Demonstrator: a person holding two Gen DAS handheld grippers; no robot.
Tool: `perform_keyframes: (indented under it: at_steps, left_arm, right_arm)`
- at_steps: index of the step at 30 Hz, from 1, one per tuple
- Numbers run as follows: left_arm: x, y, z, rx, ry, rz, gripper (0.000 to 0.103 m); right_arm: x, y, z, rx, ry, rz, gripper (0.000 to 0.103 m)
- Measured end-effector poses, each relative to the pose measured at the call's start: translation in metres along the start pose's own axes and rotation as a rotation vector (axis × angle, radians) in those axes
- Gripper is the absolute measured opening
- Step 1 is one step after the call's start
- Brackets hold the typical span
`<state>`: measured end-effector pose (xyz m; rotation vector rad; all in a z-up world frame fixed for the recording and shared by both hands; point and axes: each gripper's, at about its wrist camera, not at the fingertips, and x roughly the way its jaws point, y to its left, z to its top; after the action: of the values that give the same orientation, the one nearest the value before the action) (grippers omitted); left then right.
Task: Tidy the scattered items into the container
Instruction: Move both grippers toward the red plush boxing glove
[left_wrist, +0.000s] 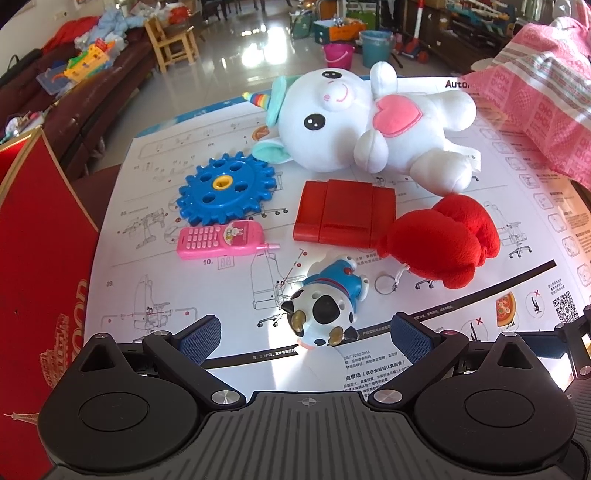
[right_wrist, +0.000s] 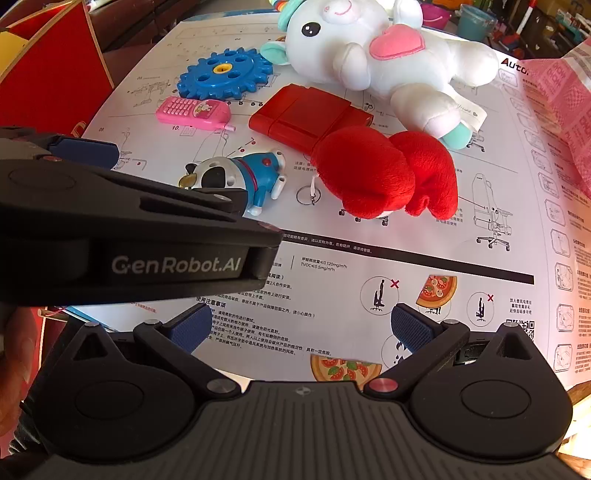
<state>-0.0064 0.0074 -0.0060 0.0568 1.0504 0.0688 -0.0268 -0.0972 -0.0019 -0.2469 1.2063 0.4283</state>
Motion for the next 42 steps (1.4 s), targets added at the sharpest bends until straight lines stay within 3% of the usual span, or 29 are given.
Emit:
perform_keyframes:
  at_steps: [21,27,32,39,42]
  left_arm:
    - [0.004,0.0,0.0,0.008,0.013,0.002,0.103]
    - [0.003,0.008,0.008,0.001,0.001,0.004,0.103]
    - [0.006,-0.001,0.015,0.028,0.001,-0.015,0.103]
    - [0.017,-0.049,0.029,0.16,0.004,-0.057,0.103]
    - [0.025,-0.064,0.038,0.202,0.006,-0.065,0.103]
  right_arm:
    - [0.005,-0.005,-0.001,0.017,0.007,0.031,0.103]
    - [-0.001,-0.04,-0.001,0.088,-0.015,0.045,0.103]
    - [-0.008,-0.088,0.005,0.211,-0.025,-0.099,0.103]
    - [-0.009,-0.121,0.01,0.293,-0.153,-0.141,0.102]
    - [-0.009,-0.134,0.01,0.306,-0.162,-0.18,0.102]
